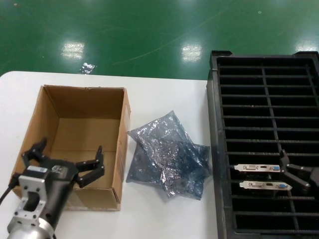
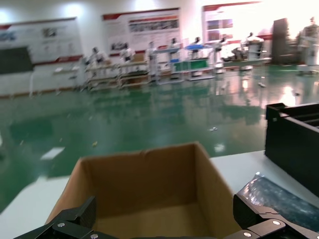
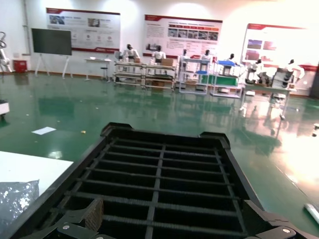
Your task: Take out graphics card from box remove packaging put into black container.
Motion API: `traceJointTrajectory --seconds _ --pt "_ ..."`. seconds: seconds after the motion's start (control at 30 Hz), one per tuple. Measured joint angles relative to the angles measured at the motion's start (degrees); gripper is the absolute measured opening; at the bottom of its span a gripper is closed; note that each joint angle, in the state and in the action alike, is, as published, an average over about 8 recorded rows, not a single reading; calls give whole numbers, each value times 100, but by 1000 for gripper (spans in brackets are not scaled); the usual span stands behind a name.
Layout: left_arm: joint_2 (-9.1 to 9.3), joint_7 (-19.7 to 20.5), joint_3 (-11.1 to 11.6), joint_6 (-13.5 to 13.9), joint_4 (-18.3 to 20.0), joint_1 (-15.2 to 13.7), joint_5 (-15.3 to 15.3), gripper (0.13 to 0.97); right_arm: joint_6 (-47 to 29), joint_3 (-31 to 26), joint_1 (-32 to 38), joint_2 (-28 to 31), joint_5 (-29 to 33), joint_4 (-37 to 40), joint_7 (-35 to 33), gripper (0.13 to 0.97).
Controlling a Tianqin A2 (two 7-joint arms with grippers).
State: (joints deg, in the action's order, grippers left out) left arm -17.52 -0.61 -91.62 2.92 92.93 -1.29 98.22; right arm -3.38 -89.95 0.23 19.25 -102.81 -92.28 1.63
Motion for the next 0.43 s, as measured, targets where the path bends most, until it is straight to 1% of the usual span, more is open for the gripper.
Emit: traceJointTrajectory --seconds 0.07,0.17,0.43 --pt "9 16 -2 -76 -33 34 127 966 87 -45 -6 -53 -8 16 -43 966" --pt "16 29 -3 -139 -60 61 234 966 161 -82 -11 -98 -15 29 -79 966" --pt "17 32 -3 -155 -67 68 260 966 179 -91 -12 -109 -17 32 -86 966"
